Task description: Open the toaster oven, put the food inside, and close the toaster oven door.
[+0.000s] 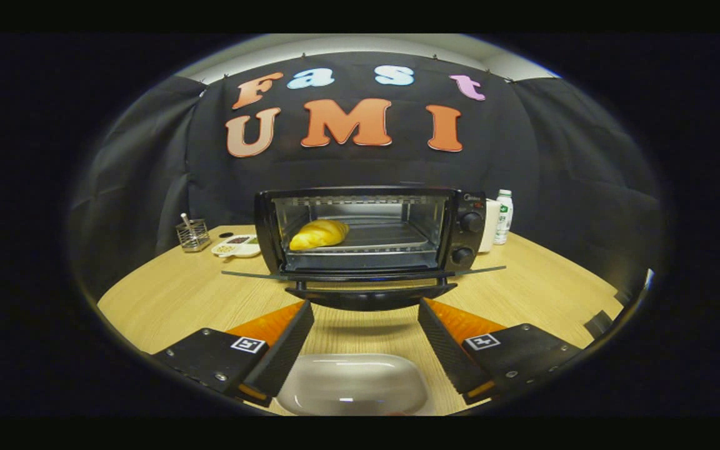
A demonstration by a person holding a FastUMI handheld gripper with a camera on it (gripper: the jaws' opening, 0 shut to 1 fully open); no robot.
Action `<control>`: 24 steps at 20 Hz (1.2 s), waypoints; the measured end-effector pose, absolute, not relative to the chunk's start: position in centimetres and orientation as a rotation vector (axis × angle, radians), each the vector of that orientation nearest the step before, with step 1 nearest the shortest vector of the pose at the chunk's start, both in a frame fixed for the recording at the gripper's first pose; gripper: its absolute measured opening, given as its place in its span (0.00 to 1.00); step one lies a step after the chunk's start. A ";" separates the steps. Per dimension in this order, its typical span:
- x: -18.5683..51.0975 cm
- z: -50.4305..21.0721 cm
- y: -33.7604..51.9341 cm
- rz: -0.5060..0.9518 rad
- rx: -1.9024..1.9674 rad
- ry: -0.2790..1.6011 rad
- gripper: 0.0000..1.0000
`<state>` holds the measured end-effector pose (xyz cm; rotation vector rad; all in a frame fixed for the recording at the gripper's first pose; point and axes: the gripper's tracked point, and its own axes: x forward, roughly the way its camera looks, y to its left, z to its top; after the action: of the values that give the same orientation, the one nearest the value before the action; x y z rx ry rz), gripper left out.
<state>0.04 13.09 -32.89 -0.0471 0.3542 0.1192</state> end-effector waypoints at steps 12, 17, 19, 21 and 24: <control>6.9 -27.8 14.3 0.110 -0.052 0.265 1.00; 9.1 -25.8 14.3 0.106 -0.027 0.249 1.00; 9.2 -23.8 14.4 0.116 -0.036 0.222 1.00; 9.1 -21.0 13.8 0.119 -0.065 0.181 0.99; 7.9 -16.3 13.3 0.134 -0.063 0.136 1.00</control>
<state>7.86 13.30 -16.30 -0.0626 0.1356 0.1337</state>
